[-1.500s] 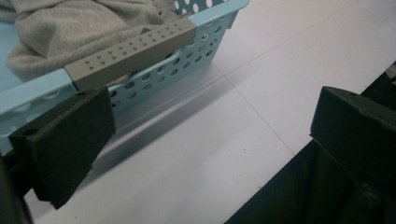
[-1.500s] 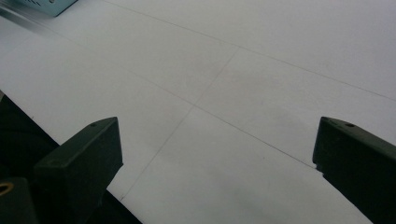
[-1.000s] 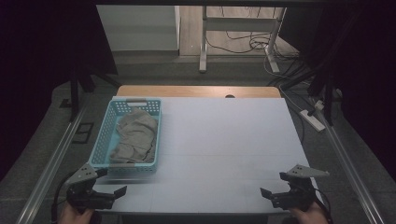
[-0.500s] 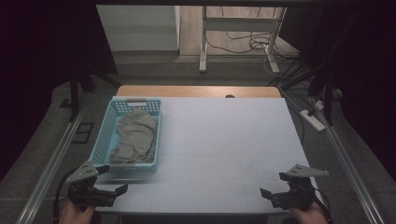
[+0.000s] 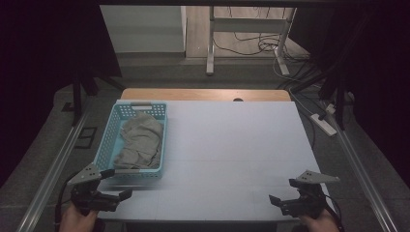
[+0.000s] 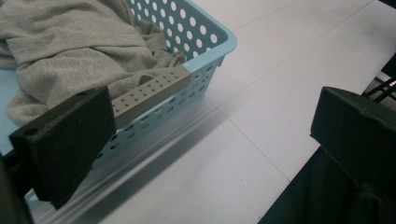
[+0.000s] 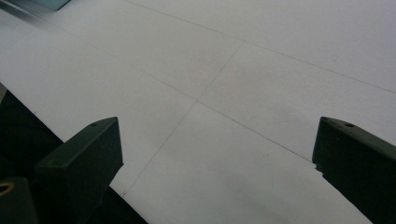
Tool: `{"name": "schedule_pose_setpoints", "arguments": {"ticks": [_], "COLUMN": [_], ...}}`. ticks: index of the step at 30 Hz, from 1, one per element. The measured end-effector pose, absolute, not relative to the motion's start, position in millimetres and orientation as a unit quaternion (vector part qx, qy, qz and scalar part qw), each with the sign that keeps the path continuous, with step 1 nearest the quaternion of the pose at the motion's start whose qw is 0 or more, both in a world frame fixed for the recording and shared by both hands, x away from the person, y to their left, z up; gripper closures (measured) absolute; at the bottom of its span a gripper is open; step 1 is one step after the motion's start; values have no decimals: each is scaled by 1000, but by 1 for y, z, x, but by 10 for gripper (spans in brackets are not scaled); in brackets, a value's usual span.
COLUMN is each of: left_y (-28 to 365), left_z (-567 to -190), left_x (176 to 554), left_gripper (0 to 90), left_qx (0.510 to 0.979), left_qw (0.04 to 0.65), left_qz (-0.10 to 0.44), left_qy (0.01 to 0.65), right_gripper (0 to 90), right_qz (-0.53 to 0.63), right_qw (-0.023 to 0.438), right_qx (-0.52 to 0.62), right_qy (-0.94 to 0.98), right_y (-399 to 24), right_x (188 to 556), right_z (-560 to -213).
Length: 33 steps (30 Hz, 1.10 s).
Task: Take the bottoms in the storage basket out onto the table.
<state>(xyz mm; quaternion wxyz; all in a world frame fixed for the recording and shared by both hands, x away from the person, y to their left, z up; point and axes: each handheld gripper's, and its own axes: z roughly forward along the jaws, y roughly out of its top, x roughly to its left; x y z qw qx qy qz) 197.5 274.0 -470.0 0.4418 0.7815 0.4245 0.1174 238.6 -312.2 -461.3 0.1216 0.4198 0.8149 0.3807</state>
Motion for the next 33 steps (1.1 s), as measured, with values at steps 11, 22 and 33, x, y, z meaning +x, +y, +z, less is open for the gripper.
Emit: {"name": "schedule_pose_setpoints", "arguments": {"ticks": [11,22,33], "left_y": [273,272,268], "left_z": [-468,-464,-460], "left_x": [202,207,214], "left_gripper": [0,0,0], "left_qx": [778,772,775], "left_qw": [442,444,438], "left_qz": [120,125,126], "left_qy": [430,437,439], "right_gripper": [21,21,21], "right_qz": [379,378,375], "right_qw": [123,125,123], "right_qx": [422,424,424], "right_qy": [814,814,815], "right_y": [-312,-312,-312], "right_x": [238,239,239], "right_z": [-461,-461,-461]}}
